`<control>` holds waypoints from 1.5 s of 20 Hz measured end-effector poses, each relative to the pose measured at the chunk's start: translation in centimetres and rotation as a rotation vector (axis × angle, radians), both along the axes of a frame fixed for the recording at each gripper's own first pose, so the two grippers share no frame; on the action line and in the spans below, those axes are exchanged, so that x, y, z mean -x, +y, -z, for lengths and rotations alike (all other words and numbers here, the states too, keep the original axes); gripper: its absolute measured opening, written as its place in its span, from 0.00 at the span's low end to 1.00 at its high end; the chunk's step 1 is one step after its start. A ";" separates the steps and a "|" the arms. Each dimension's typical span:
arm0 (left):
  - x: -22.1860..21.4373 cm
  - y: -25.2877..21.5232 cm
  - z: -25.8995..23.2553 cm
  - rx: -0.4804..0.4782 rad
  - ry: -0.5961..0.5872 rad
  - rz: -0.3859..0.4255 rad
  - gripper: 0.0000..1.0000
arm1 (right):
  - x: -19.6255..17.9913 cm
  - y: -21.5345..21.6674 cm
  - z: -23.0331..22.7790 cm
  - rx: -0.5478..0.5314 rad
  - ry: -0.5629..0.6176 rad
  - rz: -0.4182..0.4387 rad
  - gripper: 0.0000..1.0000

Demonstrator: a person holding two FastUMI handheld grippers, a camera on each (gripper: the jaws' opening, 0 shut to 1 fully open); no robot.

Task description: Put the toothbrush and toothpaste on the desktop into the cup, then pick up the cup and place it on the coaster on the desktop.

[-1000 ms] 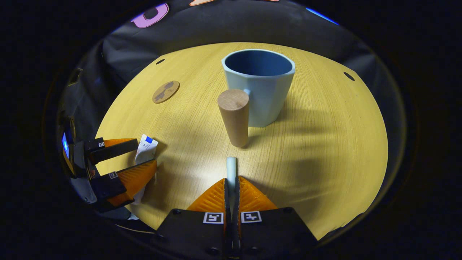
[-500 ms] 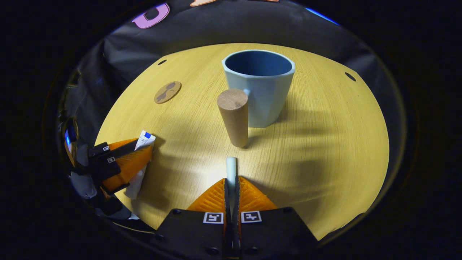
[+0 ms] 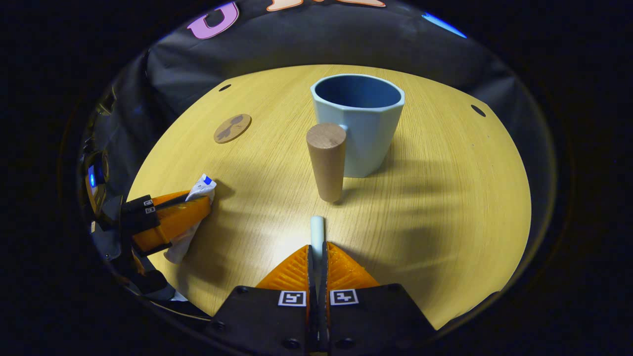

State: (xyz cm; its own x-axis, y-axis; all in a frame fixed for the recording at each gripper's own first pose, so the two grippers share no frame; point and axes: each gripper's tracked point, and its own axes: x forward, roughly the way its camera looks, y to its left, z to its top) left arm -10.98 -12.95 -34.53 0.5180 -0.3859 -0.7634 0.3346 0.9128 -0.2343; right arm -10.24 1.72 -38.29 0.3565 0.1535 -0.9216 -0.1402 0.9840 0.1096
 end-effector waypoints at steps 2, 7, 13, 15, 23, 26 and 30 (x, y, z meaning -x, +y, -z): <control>0.2 -0.4 -0.8 0.033 -0.005 -0.003 0.00 | 0.2 0.5 -0.2 -0.036 -0.006 0.006 0.04; 0.2 -0.6 -4.6 0.070 -0.123 0.051 0.00 | -0.3 1.1 -1.3 -0.093 -0.070 0.015 0.04; -1.5 -0.8 -8.9 0.098 -0.228 0.030 0.00 | -1.6 2.5 -6.4 -0.163 -0.195 -0.005 0.03; -2.3 -0.6 -10.8 0.122 -0.261 0.012 0.00 | -2.9 3.2 -8.6 -0.186 -0.262 -0.011 0.03; -6.2 -0.5 -16.7 0.187 -0.366 -0.031 0.01 | -9.3 3.0 -16.1 -0.238 -0.491 0.016 0.03; -6.2 0.0 -18.2 0.205 -0.376 -0.038 0.00 | -13.3 2.0 -18.6 -0.245 -0.586 0.056 0.03; -6.1 0.7 -19.1 0.205 -0.380 -0.059 0.00 | -17.4 0.3 -20.4 -0.284 -0.698 0.124 0.03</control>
State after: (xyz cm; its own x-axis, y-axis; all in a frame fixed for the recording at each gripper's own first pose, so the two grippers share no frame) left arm -4.91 -12.29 -15.44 0.7730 -0.4709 -0.4251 0.3807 0.8803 -0.2830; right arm 7.19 2.01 -17.85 0.8718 0.2724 -0.4072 -0.1607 0.9442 0.2876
